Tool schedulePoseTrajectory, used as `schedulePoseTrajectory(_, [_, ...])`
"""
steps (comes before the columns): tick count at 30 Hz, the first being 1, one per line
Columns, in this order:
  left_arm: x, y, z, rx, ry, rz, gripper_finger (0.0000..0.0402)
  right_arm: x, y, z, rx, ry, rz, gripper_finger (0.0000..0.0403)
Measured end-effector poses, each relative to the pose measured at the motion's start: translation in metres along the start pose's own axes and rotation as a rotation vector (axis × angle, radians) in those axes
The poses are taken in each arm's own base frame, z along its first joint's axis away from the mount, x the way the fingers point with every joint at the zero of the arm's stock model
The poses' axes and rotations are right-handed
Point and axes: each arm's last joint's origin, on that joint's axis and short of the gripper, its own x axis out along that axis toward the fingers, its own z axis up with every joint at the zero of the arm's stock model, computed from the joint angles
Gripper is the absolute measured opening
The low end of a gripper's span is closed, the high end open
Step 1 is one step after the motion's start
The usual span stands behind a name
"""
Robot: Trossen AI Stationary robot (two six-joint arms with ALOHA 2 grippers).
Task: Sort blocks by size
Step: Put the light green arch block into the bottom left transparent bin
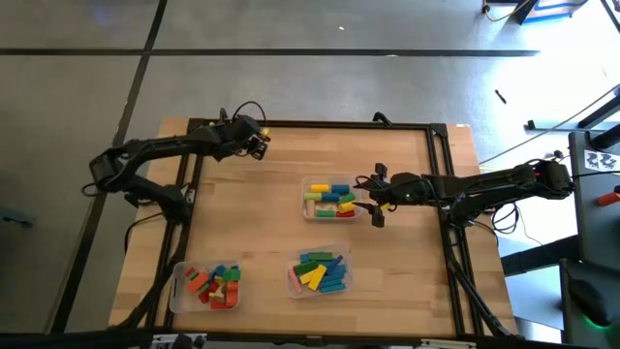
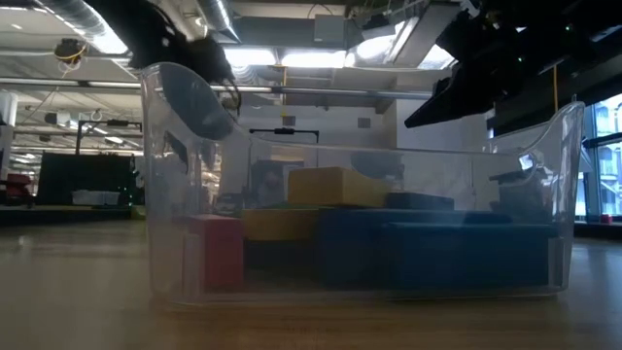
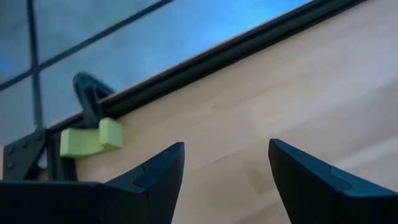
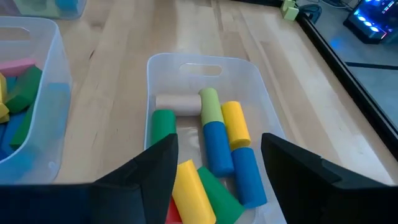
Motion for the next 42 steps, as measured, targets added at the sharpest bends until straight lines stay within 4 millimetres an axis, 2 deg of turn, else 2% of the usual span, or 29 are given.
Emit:
schedulePoseTrajectory(6, [0.034,0.007,-0.005,-0.01,0.111,0.088,0.0227,0.0,0.0,0.0,-0.002,0.0,0.0,0.0231])
schedulePoseTrajectory(12, [0.053,0.012,-0.007,-0.041,0.142,0.133,0.0227,0.0,0.0,0.0,-0.003,0.0,0.0,0.0231])
schedulePoseTrajectory(22, [0.069,0.025,-0.002,-0.102,0.129,0.18,0.0227,0.0,0.0,0.0,-0.003,0.0,-0.001,0.0231])
schedulePoseTrajectory(33, [0.075,0.041,-0.001,-0.151,0.124,0.273,0.0227,0.0,0.0,0.0,-0.027,0.004,0.0,0.0231])
schedulePoseTrajectory(39, [0.095,0.051,-0.007,-0.161,0.182,0.321,0.0227,0.0,0.0,-0.001,-0.027,0.005,0.0,0.0231])
schedulePoseTrajectory(42, [0.1,0.05,-0.001,-0.185,0.128,0.326,0.0221,0.0,0.0,-0.001,-0.027,0.006,0.0,0.0231])
